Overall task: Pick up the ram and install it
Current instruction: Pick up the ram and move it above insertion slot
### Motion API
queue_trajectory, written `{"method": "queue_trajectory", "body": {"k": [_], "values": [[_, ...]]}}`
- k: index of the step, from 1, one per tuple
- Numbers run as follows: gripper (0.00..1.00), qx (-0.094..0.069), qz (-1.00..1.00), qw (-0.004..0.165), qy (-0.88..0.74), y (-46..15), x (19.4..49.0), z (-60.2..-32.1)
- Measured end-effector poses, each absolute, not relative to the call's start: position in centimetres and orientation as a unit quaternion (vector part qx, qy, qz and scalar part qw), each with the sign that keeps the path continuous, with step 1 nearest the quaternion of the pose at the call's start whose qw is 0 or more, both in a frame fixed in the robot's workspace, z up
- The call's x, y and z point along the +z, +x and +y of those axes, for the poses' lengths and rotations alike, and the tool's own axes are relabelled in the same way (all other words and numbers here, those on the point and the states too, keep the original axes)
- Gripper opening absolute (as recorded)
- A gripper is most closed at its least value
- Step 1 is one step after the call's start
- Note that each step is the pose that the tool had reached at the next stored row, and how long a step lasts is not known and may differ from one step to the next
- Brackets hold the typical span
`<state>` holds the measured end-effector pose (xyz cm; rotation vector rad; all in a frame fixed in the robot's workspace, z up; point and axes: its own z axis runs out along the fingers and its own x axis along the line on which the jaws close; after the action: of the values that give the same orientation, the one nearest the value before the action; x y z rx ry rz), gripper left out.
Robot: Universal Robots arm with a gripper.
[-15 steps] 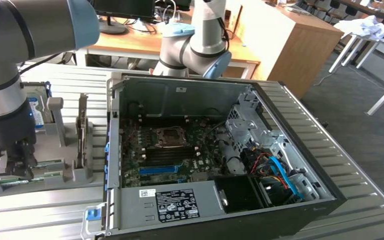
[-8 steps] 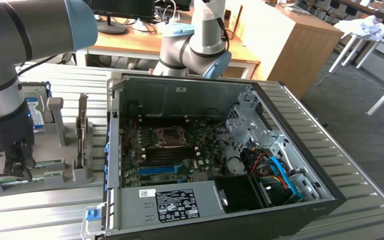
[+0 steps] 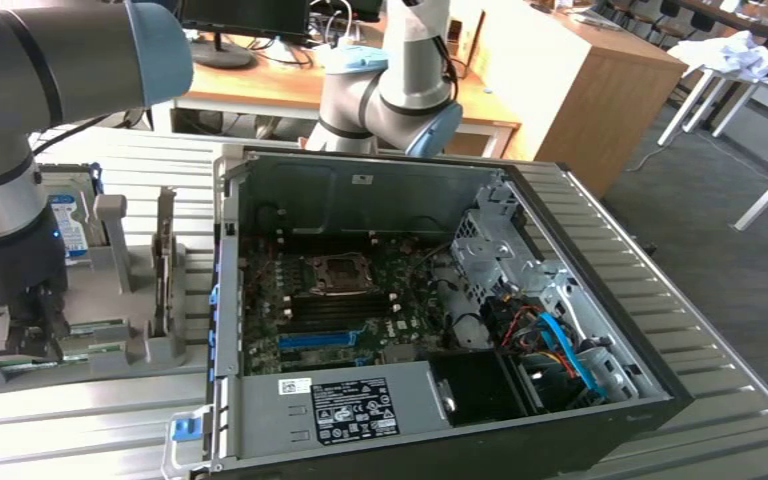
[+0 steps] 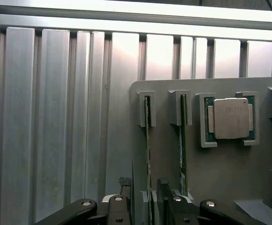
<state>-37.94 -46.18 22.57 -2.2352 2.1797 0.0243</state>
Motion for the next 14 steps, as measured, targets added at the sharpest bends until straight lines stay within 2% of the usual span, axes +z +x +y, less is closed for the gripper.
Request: {"method": "queue_trajectory", "body": {"k": [14], "values": [[0.36, 0.008, 0.689, 0.010, -0.724, -38.30, 21.90, -46.12]]}}
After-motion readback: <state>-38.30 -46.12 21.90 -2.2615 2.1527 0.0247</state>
